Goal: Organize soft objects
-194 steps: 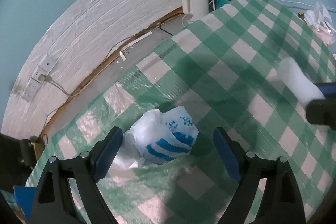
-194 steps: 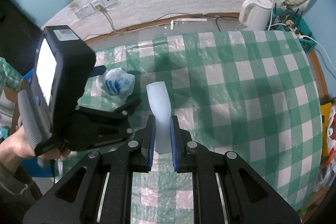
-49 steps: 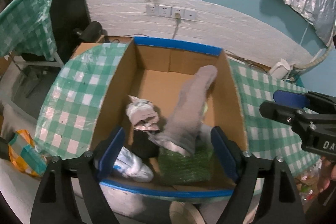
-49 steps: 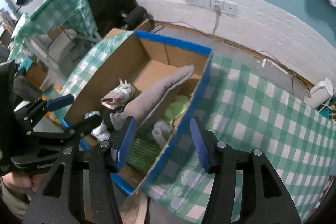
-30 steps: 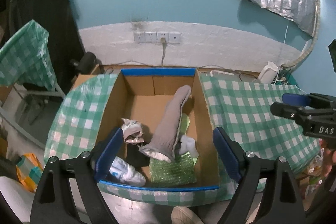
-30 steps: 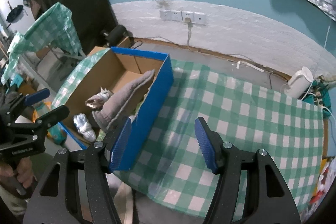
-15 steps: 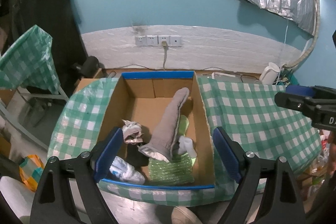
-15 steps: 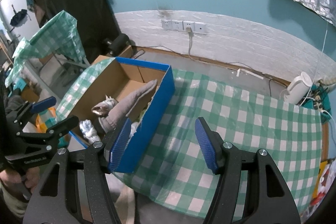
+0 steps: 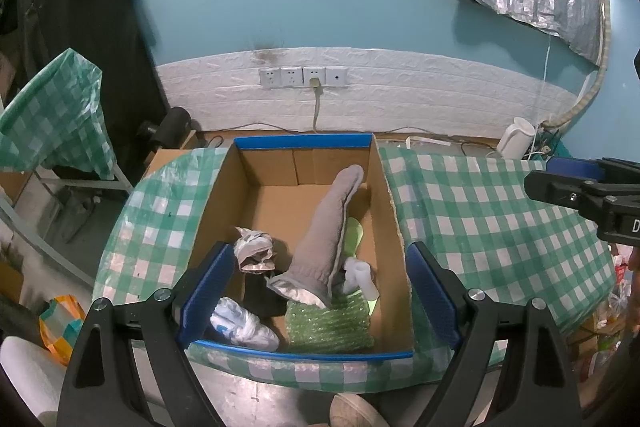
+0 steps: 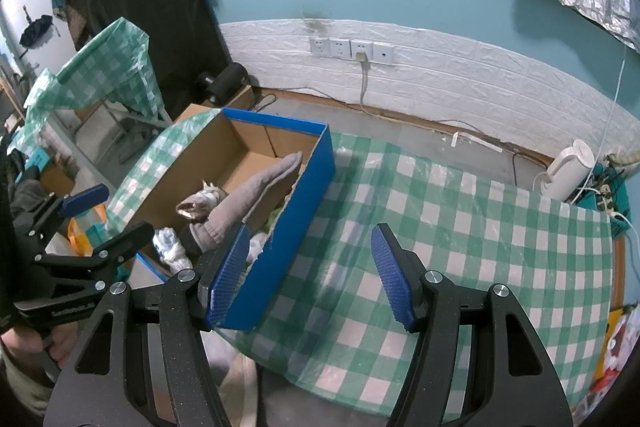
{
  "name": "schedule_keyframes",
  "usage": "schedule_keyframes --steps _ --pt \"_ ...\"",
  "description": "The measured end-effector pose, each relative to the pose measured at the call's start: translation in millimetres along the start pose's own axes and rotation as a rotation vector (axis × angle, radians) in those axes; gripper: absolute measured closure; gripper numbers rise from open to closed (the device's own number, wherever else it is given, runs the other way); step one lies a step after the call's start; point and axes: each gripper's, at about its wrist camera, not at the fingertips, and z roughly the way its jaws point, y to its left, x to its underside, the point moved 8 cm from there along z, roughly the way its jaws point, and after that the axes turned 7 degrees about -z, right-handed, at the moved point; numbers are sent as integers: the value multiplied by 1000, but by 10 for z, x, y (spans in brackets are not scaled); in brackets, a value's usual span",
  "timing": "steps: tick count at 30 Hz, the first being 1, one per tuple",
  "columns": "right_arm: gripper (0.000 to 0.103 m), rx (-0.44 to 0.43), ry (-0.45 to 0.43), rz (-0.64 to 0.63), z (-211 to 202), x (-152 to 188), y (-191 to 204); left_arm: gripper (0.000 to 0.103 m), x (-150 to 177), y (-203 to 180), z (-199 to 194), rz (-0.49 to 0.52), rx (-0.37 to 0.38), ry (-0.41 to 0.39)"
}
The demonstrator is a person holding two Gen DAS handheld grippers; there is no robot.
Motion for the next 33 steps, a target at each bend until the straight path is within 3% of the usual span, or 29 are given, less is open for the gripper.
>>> schedule_keyframes --steps 33 --pt "39 -1 8 -13 9 -6 78 14 43 69 49 -23 -6 16"
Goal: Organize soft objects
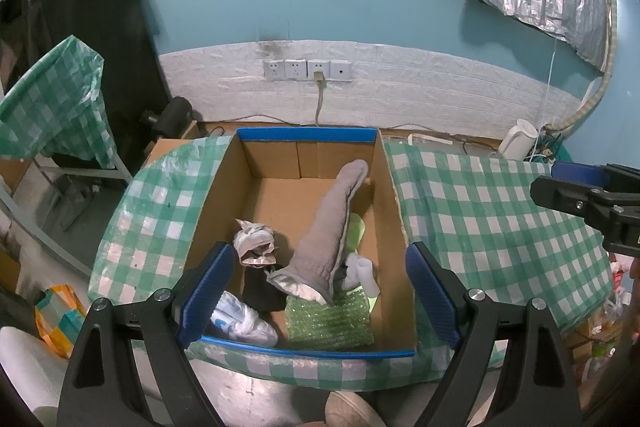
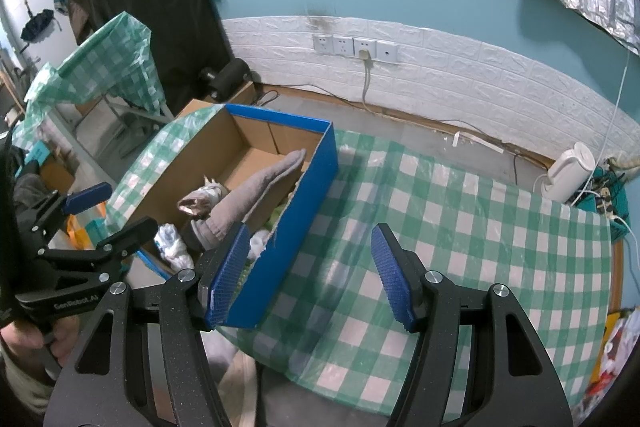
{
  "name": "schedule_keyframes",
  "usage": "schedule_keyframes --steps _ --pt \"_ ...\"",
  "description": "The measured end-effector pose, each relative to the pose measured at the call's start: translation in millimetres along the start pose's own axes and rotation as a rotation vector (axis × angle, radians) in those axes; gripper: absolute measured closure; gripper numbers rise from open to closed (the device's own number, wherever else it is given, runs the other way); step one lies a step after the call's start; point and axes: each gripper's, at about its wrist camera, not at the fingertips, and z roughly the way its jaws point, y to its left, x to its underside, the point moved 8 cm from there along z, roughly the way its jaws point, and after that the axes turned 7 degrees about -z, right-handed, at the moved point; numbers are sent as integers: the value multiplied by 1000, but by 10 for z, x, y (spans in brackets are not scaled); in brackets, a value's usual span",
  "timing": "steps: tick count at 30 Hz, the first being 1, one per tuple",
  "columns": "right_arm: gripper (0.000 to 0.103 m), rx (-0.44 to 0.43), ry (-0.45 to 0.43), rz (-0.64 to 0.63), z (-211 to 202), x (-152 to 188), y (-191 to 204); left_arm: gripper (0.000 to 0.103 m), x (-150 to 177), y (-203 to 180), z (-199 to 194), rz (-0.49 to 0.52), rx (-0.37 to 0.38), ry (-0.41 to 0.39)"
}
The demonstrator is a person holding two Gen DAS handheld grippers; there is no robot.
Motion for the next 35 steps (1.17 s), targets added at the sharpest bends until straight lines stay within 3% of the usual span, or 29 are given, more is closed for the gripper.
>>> schedule_keyframes --steps 35 --pt "39 -1 4 0 8 -3 -11 9 23 -28 21 -12 2 7"
